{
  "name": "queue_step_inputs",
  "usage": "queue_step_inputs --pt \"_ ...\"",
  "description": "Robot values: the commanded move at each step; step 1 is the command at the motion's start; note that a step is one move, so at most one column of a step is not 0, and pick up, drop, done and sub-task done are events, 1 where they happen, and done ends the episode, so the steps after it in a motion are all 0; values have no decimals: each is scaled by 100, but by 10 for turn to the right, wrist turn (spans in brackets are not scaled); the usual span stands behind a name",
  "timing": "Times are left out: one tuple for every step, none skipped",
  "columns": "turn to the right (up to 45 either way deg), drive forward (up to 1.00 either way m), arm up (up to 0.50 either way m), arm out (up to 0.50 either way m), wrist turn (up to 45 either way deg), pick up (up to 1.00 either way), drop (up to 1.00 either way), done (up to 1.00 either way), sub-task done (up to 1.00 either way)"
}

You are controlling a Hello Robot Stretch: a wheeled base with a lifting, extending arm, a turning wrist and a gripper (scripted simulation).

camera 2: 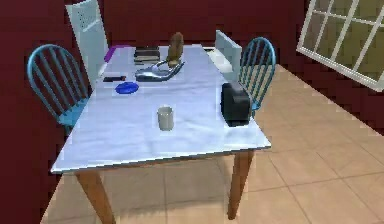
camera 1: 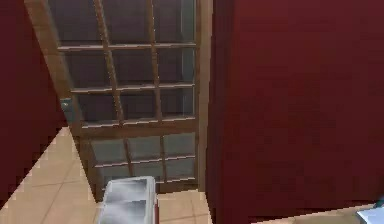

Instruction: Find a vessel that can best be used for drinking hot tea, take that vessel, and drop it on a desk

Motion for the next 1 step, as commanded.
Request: queue_step_inputs --pt "450 0 0 0 0 0 0 0 0"
